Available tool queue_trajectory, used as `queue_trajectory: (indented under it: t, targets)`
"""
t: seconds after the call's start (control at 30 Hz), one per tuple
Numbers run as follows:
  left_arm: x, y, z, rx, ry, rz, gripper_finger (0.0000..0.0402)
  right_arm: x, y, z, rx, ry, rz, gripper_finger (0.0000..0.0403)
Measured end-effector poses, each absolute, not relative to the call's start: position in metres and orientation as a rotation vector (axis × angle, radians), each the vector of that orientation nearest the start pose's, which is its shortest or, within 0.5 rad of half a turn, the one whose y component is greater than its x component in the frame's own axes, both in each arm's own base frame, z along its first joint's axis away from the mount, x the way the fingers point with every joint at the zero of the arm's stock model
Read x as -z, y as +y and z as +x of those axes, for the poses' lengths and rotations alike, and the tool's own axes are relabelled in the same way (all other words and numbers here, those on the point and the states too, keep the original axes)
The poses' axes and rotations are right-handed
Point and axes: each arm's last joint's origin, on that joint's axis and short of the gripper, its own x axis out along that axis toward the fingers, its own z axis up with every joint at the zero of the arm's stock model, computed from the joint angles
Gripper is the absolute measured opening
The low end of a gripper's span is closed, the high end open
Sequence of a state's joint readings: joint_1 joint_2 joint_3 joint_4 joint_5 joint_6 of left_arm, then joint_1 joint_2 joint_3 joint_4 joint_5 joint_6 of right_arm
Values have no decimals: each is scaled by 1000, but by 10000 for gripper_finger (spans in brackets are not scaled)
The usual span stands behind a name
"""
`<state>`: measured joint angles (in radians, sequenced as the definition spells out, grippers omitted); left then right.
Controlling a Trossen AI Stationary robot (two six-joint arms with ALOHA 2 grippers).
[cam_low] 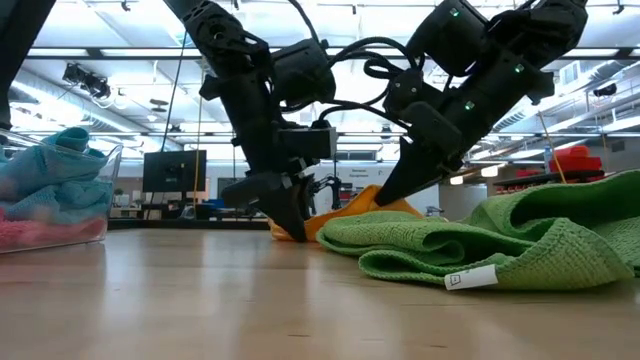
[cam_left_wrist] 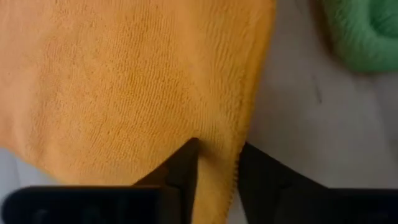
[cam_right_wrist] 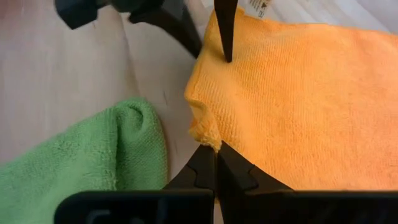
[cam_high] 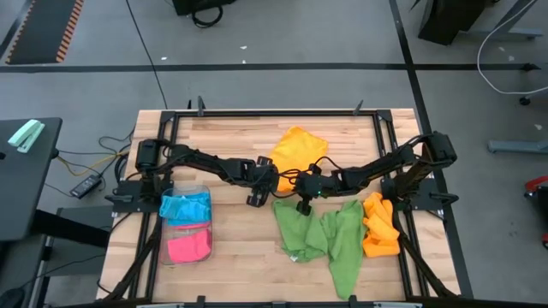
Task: Fold microfiber towels
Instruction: Fold the left yellow microfiber cloth
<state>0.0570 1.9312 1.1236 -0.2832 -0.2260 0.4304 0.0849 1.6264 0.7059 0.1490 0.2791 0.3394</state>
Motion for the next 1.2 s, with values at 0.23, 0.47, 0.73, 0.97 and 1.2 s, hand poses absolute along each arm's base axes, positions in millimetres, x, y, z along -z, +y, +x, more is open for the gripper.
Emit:
queue_trajectory:
  t: [0.23,0.47,0.73,0.97,1.2]
  targets:
    - [-130,20,368,34,1141,557,12,-143,21,299,229,731,214,7]
    - [-149,7,370,198,1205,596,9,-143,34,298,34,765,168,32]
    - [-149,0,366,269,1253,634,25,-154,33,283,-47,864,146,122]
    - [-165,-2,369,297,1294,636,8,-166,6,279,-3,830,16,130]
    - [-183,-1,379,307,1252,721,35,-153,-30,265,99,886,20,116]
